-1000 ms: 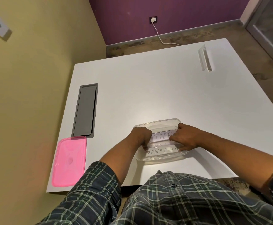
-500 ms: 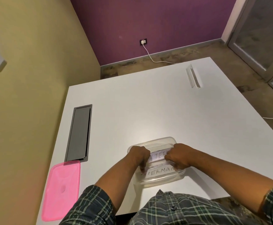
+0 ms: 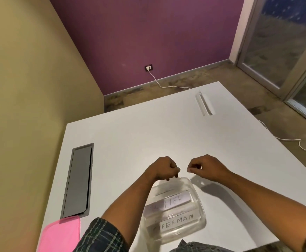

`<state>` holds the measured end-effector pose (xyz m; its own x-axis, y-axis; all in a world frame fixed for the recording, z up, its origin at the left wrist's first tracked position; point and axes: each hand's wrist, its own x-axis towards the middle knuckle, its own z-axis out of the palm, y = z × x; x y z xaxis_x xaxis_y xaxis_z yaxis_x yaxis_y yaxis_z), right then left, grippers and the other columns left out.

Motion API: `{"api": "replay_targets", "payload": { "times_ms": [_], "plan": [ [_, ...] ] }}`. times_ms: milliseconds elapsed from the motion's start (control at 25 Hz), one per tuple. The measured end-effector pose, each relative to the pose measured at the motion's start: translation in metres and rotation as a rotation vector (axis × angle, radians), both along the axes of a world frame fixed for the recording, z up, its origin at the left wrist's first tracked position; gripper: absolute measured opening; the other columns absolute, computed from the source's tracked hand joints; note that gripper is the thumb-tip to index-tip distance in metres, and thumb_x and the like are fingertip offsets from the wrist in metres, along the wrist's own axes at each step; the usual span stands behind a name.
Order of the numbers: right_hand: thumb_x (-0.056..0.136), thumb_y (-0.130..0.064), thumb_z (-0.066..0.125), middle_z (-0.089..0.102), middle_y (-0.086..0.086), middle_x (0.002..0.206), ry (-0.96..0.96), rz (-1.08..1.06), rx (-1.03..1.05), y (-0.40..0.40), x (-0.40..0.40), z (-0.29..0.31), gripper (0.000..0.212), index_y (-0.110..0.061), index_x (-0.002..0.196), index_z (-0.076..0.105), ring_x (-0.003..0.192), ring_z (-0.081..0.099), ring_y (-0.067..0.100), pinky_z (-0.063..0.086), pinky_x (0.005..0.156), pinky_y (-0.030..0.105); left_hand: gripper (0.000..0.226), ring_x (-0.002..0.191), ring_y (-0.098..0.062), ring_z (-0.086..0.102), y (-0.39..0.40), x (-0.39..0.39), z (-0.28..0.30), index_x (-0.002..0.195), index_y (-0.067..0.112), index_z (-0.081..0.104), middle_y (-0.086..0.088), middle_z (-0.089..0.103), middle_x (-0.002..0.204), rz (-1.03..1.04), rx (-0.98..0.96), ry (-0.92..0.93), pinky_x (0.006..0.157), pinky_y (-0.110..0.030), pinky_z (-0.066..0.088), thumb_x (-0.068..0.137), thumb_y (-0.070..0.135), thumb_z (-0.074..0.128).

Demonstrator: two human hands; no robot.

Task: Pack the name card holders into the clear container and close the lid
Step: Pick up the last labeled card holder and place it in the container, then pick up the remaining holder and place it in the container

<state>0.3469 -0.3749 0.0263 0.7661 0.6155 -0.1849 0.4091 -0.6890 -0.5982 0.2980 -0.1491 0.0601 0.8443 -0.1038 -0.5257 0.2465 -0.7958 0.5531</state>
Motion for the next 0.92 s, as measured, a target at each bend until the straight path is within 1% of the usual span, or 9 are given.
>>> {"api": "replay_targets", "payload": {
  "times_ms": [40, 120, 240, 360, 440, 560, 720, 840, 920],
  "plan": [
    [0.086, -0.04, 0.07, 0.072, -0.022, 0.078, 0.059, -0.09, 0.042, -0.007, 0.013, 0.0, 0.004, -0.038, 0.085, 0.073, 0.072, 0.065, 0.001, 0.052, 0.07, 0.027, 0.032, 0.055, -0.006, 0.065, -0.004, 0.01, 0.0, 0.076, 0.011, 0.076, 0.01, 0.074, 0.072, 0.033, -0.025, -0.028, 0.074, -0.031, 0.059, 0.088, 0.034, 0.056],
    [0.084, -0.029, 0.073, 0.073, -0.017, 0.074, 0.137, -0.237, 0.085, -0.021, 0.039, -0.003, 0.007, -0.035, 0.08, 0.074, 0.067, 0.067, 0.003, 0.056, 0.073, 0.033, 0.03, 0.065, -0.007, 0.065, -0.011, 0.031, -0.002, 0.083, 0.01, 0.075, 0.013, 0.071, 0.074, 0.042, -0.029, -0.068, 0.078, -0.033, 0.059, 0.091, 0.03, 0.054],
    [0.084, -0.02, 0.071, 0.073, -0.013, 0.076, 0.153, -0.388, 0.048, -0.039, 0.072, -0.011, 0.012, -0.031, 0.079, 0.073, 0.069, 0.069, 0.006, 0.058, 0.079, 0.037, 0.024, 0.089, -0.017, 0.067, -0.022, 0.062, -0.009, 0.095, 0.014, 0.074, 0.005, 0.073, 0.09, -0.008, 0.034, -0.102, 0.087, -0.038, 0.057, 0.092, 0.025, 0.052],
    [0.085, -0.026, 0.07, 0.071, -0.014, 0.085, 0.16, -0.481, -0.074, -0.051, 0.104, -0.014, 0.007, -0.033, 0.083, 0.071, 0.082, 0.07, 0.011, 0.054, 0.083, 0.033, 0.028, 0.114, -0.021, 0.062, -0.034, 0.099, -0.02, 0.117, 0.017, 0.069, 0.0, 0.069, 0.12, -0.048, 0.108, -0.115, 0.097, -0.036, 0.051, 0.095, 0.028, 0.054],
    [0.085, -0.032, 0.071, 0.07, -0.012, 0.092, 0.157, -0.501, -0.152, -0.057, 0.128, -0.015, 0.006, -0.033, 0.091, 0.071, 0.091, 0.066, 0.015, 0.052, 0.086, 0.033, 0.041, 0.128, -0.021, 0.054, -0.043, 0.123, -0.027, 0.136, 0.017, 0.058, -0.002, 0.059, 0.138, -0.073, 0.133, -0.102, 0.103, -0.034, 0.045, 0.097, 0.031, 0.054],
    [0.086, -0.035, 0.069, 0.071, -0.01, 0.096, 0.151, -0.535, -0.203, -0.061, 0.162, -0.016, 0.014, -0.031, 0.099, 0.069, 0.093, 0.066, 0.015, 0.051, 0.088, 0.032, 0.059, 0.143, -0.023, 0.039, -0.056, 0.158, -0.038, 0.152, 0.016, 0.039, -0.005, 0.041, 0.156, -0.11, 0.151, -0.076, 0.114, -0.038, 0.036, 0.097, 0.03, 0.055],
    [0.087, -0.037, 0.066, 0.074, -0.009, 0.096, 0.142, -0.595, -0.202, -0.066, 0.212, -0.025, 0.016, -0.031, 0.102, 0.068, 0.092, 0.07, 0.018, 0.052, 0.093, 0.036, 0.07, 0.148, -0.025, 0.031, -0.079, 0.208, -0.047, 0.158, 0.016, 0.026, -0.004, 0.029, 0.163, -0.12, 0.121, -0.093, 0.118, -0.041, 0.03, 0.096, 0.029, 0.056],
    [0.087, -0.038, 0.065, 0.074, -0.012, 0.092, 0.11, -0.626, -0.2, -0.067, 0.245, -0.034, 0.018, -0.032, 0.103, 0.068, 0.087, 0.071, 0.018, 0.053, 0.091, 0.035, 0.078, 0.149, -0.027, 0.028, -0.092, 0.241, -0.052, 0.16, 0.017, 0.019, -0.003, 0.025, 0.165, -0.143, 0.11, -0.112, 0.119, -0.043, 0.029, 0.094, 0.03, 0.059],
    [0.086, -0.041, 0.065, 0.074, -0.01, 0.1, 0.09, -0.64, -0.229, -0.068, 0.266, -0.043, 0.022, -0.033, 0.106, 0.067, 0.095, 0.069, 0.02, 0.052, 0.092, 0.035, 0.081, 0.149, -0.028, 0.028, -0.099, 0.265, -0.059, 0.16, 0.017, 0.018, -0.003, 0.024, 0.165, -0.146, 0.097, -0.118, 0.119, -0.044, 0.029, 0.092, 0.029, 0.061]
  ]
}}
